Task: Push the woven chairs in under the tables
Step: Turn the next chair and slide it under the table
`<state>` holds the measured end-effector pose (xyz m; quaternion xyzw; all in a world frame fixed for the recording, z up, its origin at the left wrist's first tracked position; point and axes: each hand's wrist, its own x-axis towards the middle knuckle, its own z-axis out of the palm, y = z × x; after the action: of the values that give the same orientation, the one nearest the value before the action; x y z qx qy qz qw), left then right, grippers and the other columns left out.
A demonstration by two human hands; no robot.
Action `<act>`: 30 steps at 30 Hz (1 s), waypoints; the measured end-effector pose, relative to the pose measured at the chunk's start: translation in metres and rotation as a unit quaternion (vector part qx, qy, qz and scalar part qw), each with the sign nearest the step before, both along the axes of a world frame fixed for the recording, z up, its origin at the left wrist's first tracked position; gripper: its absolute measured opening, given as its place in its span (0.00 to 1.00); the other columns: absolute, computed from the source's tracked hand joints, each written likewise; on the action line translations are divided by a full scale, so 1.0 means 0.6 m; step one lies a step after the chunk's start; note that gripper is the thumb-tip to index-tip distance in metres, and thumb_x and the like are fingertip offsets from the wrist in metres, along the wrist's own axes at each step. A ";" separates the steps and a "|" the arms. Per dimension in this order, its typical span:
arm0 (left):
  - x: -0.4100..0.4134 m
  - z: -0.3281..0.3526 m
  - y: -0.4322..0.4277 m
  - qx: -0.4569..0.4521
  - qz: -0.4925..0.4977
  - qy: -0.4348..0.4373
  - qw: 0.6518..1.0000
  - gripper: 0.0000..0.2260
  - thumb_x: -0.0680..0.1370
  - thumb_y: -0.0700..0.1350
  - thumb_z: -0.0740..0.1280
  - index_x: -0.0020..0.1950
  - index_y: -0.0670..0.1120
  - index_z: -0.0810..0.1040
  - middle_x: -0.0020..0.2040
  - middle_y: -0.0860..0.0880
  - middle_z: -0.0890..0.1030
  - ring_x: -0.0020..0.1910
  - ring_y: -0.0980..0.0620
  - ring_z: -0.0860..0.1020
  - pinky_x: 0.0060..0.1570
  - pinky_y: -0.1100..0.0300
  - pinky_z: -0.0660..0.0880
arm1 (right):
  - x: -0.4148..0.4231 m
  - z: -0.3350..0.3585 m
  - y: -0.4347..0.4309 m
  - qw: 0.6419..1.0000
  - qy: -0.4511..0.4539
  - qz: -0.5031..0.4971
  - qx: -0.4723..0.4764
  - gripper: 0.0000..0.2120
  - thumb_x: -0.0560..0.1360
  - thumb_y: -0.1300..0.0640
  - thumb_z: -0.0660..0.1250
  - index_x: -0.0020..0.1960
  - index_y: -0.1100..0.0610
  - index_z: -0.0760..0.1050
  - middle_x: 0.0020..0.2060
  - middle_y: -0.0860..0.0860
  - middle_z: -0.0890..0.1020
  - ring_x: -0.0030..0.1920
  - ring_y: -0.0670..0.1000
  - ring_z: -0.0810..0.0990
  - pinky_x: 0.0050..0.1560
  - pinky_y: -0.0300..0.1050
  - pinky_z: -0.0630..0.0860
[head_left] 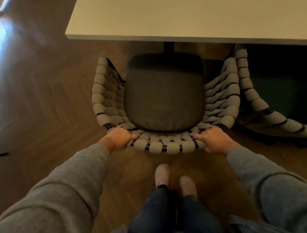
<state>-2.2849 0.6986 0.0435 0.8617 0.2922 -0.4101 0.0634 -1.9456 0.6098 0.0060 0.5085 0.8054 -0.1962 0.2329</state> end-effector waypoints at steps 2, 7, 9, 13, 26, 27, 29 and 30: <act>-0.007 -0.005 0.036 0.003 -0.018 0.009 1.000 0.21 0.80 0.45 0.59 0.73 0.54 0.63 0.64 0.49 0.76 0.63 0.47 0.74 0.64 0.52 0.64 | -0.013 -0.005 0.012 1.000 0.002 -0.014 0.006 0.23 0.75 0.52 0.65 0.69 0.44 0.67 0.55 0.48 0.80 0.57 0.50 0.78 0.63 0.49 0.70; -0.021 -0.037 0.113 0.008 -0.028 0.013 0.999 0.22 0.79 0.45 0.61 0.73 0.55 0.63 0.64 0.50 0.76 0.62 0.48 0.75 0.63 0.50 0.65 | -0.036 -0.003 0.063 0.999 -0.003 -0.043 0.023 0.20 0.76 0.51 0.64 0.67 0.45 0.70 0.54 0.48 0.81 0.57 0.51 0.78 0.62 0.49 0.69; -0.016 -0.044 0.135 0.012 -0.026 0.005 1.000 0.22 0.79 0.44 0.61 0.73 0.55 0.63 0.64 0.50 0.77 0.62 0.48 0.75 0.63 0.51 0.66 | -0.034 -0.002 0.082 0.998 -0.011 -0.051 0.023 0.20 0.76 0.51 0.64 0.67 0.45 0.70 0.54 0.48 0.80 0.57 0.51 0.78 0.63 0.49 0.68; 0.000 -0.045 0.177 0.012 -0.009 -0.013 1.000 0.20 0.80 0.44 0.61 0.71 0.55 0.65 0.61 0.50 0.78 0.60 0.48 0.76 0.62 0.51 0.65 | -0.023 0.002 0.126 0.998 -0.011 -0.068 0.008 0.20 0.76 0.50 0.64 0.67 0.44 0.69 0.54 0.48 0.80 0.57 0.51 0.78 0.62 0.50 0.68; 0.011 -0.052 0.243 -0.014 0.001 -0.023 1.000 0.19 0.79 0.45 0.63 0.69 0.56 0.66 0.64 0.52 0.75 0.65 0.48 0.73 0.66 0.47 0.63 | -0.012 0.002 0.188 0.998 0.013 -0.054 -0.014 0.17 0.74 0.47 0.66 0.63 0.45 0.72 0.51 0.47 0.79 0.52 0.50 0.79 0.54 0.47 0.71; 0.012 -0.052 0.242 -0.010 0.005 -0.026 1.000 0.19 0.79 0.45 0.63 0.69 0.56 0.66 0.64 0.51 0.75 0.66 0.48 0.72 0.68 0.46 0.61 | -0.012 0.001 0.188 0.998 0.015 -0.057 -0.011 0.17 0.73 0.47 0.67 0.62 0.45 0.73 0.50 0.47 0.79 0.52 0.50 0.78 0.53 0.46 0.71; 0.012 -0.052 0.241 -0.006 0.011 -0.028 1.000 0.19 0.79 0.44 0.63 0.70 0.56 0.66 0.65 0.51 0.75 0.68 0.48 0.69 0.72 0.44 0.56 | -0.012 0.004 0.190 0.998 0.017 -0.056 -0.009 0.17 0.73 0.46 0.67 0.61 0.45 0.73 0.50 0.46 0.79 0.51 0.49 0.78 0.52 0.45 0.71; 0.014 -0.052 0.241 -0.005 0.012 -0.027 1.000 0.20 0.79 0.44 0.63 0.70 0.56 0.66 0.66 0.50 0.74 0.69 0.47 0.68 0.73 0.44 0.54 | -0.011 0.006 0.192 0.998 0.015 -0.052 -0.014 0.18 0.73 0.44 0.67 0.62 0.45 0.73 0.50 0.47 0.79 0.52 0.50 0.78 0.53 0.44 0.71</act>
<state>-2.2768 0.8431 0.0123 0.8685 0.2981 -0.3878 0.0807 -1.9523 0.7252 0.0096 0.5435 0.7782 -0.2271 0.2177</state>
